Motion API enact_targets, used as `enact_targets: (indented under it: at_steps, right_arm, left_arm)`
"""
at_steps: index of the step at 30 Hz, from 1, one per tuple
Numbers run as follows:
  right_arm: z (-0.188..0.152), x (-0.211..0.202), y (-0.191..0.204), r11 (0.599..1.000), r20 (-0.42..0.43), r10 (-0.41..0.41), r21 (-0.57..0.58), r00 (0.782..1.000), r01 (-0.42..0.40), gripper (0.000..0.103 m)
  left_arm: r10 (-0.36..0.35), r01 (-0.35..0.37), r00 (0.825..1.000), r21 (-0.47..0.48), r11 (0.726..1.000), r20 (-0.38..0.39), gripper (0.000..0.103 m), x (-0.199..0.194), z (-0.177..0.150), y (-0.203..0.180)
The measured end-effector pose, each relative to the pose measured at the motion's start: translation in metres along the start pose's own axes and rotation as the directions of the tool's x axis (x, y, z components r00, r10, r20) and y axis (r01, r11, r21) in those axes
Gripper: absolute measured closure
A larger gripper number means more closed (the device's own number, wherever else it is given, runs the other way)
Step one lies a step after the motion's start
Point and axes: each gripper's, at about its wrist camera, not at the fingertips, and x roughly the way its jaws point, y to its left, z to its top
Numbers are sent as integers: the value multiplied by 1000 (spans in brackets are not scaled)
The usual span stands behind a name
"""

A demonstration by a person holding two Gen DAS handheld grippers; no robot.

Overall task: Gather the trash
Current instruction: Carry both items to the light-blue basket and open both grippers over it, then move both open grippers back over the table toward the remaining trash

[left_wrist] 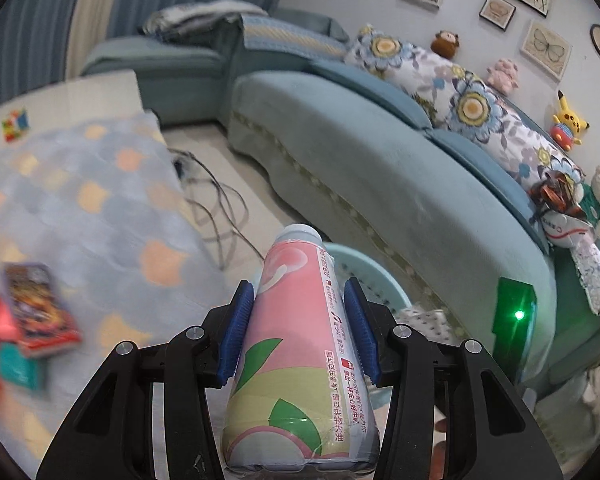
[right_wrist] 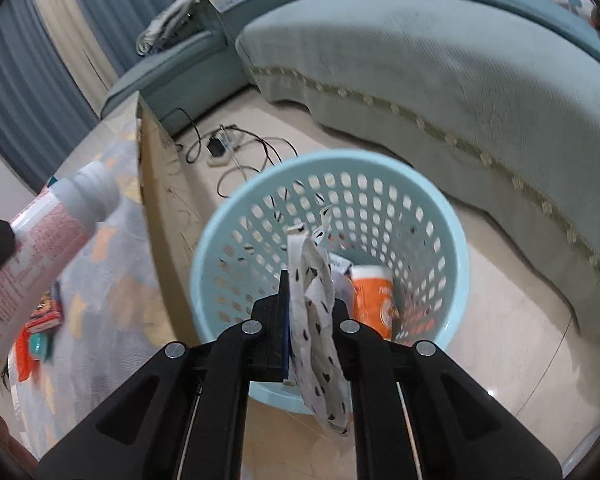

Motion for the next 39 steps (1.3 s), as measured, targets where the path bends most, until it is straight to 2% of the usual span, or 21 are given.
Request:
enact_targets:
  at_steps: [2, 4, 5, 7, 8, 10, 11, 13, 21, 24, 27, 31, 34, 35, 38, 39]
  right_arm:
    - [-2, 4, -3, 1000, -2, -7, 6, 1000, 7, 96]
    - [-3, 7, -7, 1000, -7, -1, 22, 1000, 1, 93]
    - [-1, 8, -7, 1000, -9, -2, 28, 1000, 2, 91]
    - [-2, 8, -10, 999, -6, 2, 44, 1000, -1, 81]
    - [-2, 8, -11, 999, -4, -28, 47, 1000, 28, 79]
    - [-6, 4, -13, 998, 10, -2, 58, 1000, 2, 51]
    - [-8, 1, -14, 998, 21, -1, 65, 1000, 0, 49]
    - [-10, -3, -13, 998, 37, -17, 60, 999, 15, 48]
    - [-15, -17, 2, 999, 48, 16, 26, 999, -18, 48]
    - [-13, -27, 18, 999, 66, 36, -9, 997, -35, 48]
    - [-11, -40, 42, 996, 89, 70, -58, 994, -65, 48]
    - [-9, -58, 84, 981, 117, 138, -151, 983, -120, 48]
    - [-9, -65, 118, 963, 131, 183, -223, 974, -151, 48]
    - [-12, -68, 137, 951, 136, 203, -265, 970, -162, 48]
    - [-19, -71, 178, 914, 124, 256, -354, 959, -198, 48]
    - [-21, -71, 190, 900, 118, 276, -379, 954, -214, 47]
  left_arm:
    - [-30, 31, 999, 12, 999, -27, 57, 9, -5, -3]
    - [-59, 60, 998, 14, 998, -24, 45, 8, -8, -2]
    - [-56, 56, 998, 13, 998, -14, 43, 5, -9, -1]
    - [-54, 54, 999, 3, 999, 3, 37, -2, -9, 5]
    - [-58, 58, 998, -6, 998, 9, 36, -4, -9, 7]
    - [-62, 62, 998, -25, 998, 15, 36, -8, -9, 11]
    - [-64, 65, 998, -35, 997, 19, 36, -11, -9, 14]
    - [-63, 64, 998, -47, 997, 25, 36, -16, -10, 18]
    - [-57, 62, 996, -81, 995, 63, 36, -44, -10, 32]
    - [-44, 53, 994, -92, 994, 96, 36, -67, -7, 40]
    - [2, 17, 989, -123, 992, 150, 36, -101, -3, 59]
    - [72, -24, 973, -215, 976, 220, 36, -148, -3, 102]
    - [176, -95, 948, -290, 952, 266, 35, -184, -8, 141]
    - [250, -159, 929, -317, 935, 272, 32, -197, -10, 156]
    - [386, -275, 885, -375, 885, 261, 27, -213, -17, 186]
    - [409, -295, 878, -391, 872, 249, 27, -215, -21, 197]
